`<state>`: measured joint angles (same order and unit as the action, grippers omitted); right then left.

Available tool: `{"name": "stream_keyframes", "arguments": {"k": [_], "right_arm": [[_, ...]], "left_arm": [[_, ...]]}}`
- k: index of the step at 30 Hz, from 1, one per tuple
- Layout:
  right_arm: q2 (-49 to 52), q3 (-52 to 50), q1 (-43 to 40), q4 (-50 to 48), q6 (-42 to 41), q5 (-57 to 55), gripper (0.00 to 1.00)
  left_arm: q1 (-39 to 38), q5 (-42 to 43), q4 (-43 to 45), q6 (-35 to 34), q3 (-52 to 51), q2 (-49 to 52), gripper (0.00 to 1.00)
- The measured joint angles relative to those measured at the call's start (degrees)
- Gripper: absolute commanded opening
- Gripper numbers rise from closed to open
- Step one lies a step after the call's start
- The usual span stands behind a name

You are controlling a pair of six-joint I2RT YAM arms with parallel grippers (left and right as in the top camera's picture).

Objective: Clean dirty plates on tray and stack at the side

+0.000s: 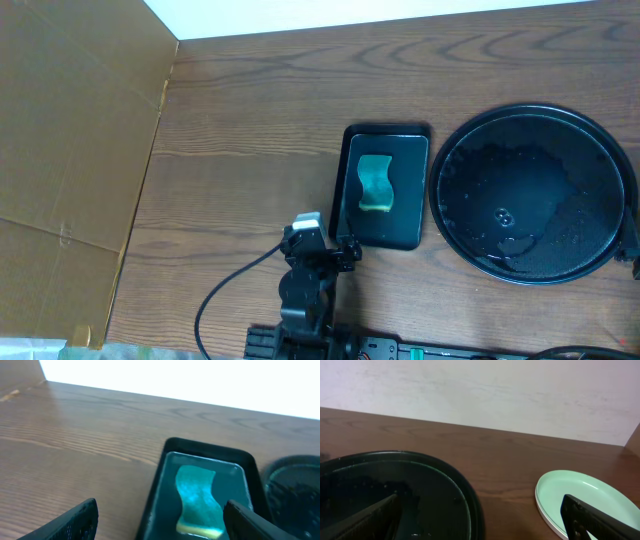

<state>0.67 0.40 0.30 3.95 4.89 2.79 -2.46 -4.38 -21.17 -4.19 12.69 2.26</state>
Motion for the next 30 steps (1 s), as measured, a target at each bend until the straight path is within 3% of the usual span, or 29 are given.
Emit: {"name": "stream_keyframes", "arguments": {"k": [18, 30], "right_arm": [[-0.02, 0.00, 0.00, 0.00, 0.02, 0.00, 0.99], [-0.02, 0.00, 0.00, 0.02, 0.02, 0.02, 0.99]], "left_arm": [[1.95, 1.77, 17.03, 1.49, -10.12, -1.68, 0.80], [1.99, 2.54, 18.23, 5.88, -10.64, -1.68, 0.80]]}}
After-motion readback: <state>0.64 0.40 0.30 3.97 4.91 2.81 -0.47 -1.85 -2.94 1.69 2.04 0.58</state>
